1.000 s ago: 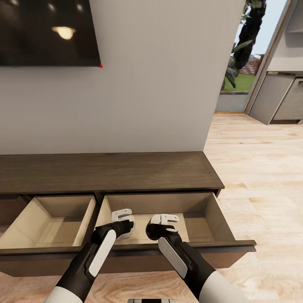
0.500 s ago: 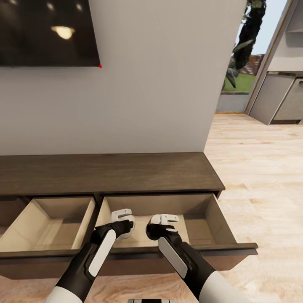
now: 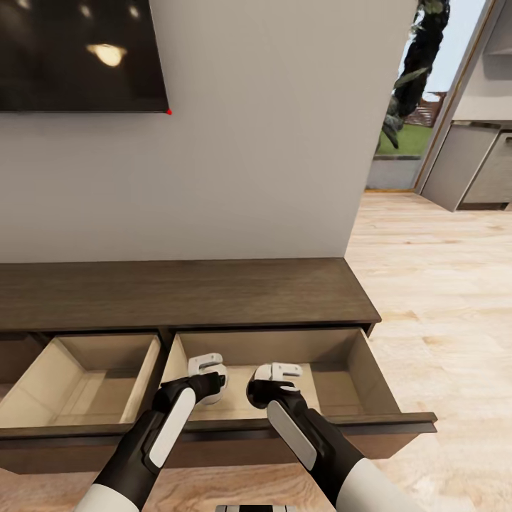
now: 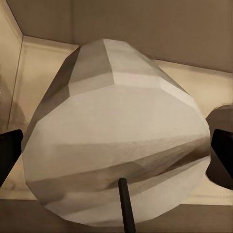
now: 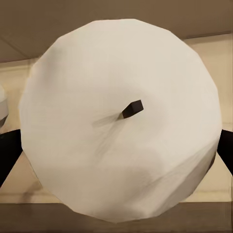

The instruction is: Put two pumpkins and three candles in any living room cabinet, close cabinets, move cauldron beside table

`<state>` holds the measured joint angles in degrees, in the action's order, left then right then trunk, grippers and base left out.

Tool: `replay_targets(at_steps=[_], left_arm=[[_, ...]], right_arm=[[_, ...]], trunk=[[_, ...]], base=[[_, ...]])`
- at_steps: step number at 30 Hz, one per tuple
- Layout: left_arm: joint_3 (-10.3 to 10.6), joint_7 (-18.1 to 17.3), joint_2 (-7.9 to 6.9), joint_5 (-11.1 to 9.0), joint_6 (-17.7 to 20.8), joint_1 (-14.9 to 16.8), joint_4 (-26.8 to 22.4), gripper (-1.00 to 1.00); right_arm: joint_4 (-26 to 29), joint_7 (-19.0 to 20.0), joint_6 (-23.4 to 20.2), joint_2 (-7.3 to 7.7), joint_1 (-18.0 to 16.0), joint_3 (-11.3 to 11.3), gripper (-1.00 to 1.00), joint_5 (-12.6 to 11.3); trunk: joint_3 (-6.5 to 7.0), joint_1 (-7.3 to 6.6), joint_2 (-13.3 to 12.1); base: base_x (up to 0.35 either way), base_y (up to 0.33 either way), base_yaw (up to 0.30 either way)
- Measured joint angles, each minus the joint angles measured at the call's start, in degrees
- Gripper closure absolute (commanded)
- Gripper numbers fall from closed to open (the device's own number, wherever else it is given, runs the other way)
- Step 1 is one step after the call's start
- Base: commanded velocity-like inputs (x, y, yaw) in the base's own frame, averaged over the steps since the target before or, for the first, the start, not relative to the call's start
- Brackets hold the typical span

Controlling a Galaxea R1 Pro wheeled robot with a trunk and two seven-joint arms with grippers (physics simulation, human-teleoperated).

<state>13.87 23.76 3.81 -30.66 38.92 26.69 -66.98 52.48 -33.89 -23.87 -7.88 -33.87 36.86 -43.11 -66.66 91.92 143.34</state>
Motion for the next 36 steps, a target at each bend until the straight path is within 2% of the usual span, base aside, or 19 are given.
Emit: replay_targets(at_steps=[9,32,36], left_arm=[[-0.38,0.18,0.06,-0.14,2.45,0.0,0.0,1.0],[-0.49,0.21,0.05,-0.15,2.63,0.0,-0.01,1.0],[-0.49,0.21,0.06,-0.14,2.74,0.0,-0.02,1.0]], right_arm=[[0.09,-0.61,-2.16,-0.06,0.0,-0.09,1.0,0.17],[0.18,-0.62,-2.03,-0.06,0.0,-0.09,1.0,0.17],[0.18,-0.62,-2.01,-0.06,0.0,-0.09,1.0,0.17]], trunk=[[0.0,0.0,0.0],[0.0,0.0,0.0],[-0.66,0.08,0.04]], base=[[0.0,0.0,0.0],[0.044,0.011,0.0],[0.0,0.0,0.0]])
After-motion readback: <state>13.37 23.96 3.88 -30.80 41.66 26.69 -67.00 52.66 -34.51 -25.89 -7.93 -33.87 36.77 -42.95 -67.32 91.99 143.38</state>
